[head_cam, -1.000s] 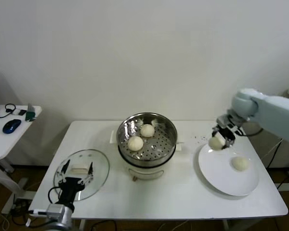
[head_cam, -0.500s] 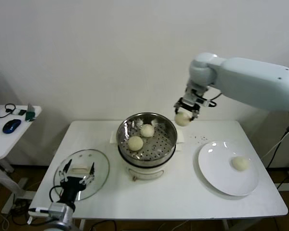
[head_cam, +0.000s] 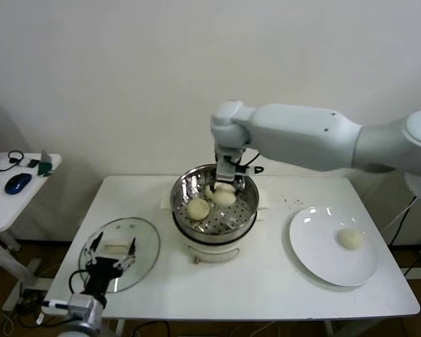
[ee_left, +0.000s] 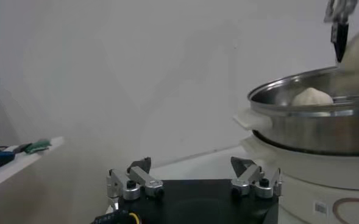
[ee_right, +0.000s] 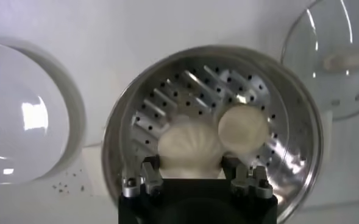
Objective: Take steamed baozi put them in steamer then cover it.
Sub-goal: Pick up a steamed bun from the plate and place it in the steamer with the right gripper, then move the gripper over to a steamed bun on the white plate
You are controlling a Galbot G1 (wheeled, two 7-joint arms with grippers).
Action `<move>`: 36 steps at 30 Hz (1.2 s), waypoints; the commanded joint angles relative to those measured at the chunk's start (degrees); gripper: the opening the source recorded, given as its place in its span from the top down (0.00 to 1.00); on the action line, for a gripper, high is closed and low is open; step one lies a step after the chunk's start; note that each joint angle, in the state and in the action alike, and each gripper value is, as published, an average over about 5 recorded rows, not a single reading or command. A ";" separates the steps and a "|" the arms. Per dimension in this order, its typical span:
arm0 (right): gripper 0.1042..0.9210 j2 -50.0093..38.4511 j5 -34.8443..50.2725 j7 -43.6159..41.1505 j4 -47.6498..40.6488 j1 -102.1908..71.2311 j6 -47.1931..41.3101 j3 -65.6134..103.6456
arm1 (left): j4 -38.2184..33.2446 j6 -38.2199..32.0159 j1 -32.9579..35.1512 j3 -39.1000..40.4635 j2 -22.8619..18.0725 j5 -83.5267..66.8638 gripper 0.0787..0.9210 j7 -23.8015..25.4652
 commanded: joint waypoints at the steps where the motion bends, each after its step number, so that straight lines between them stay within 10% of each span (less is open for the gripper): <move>1: 0.31 4.06 -1.01 -0.33 -0.05 -4.16 1.93 -0.95 | 0.35 0.08 -0.10 -0.06 0.77 -0.50 0.12 -0.01; 36: 0.12 -6.29 0.27 -0.91 0.10 1.13 -0.83 2.01 | 1.04 -0.62 -0.21 -0.21 0.14 -0.76 0.12 -0.04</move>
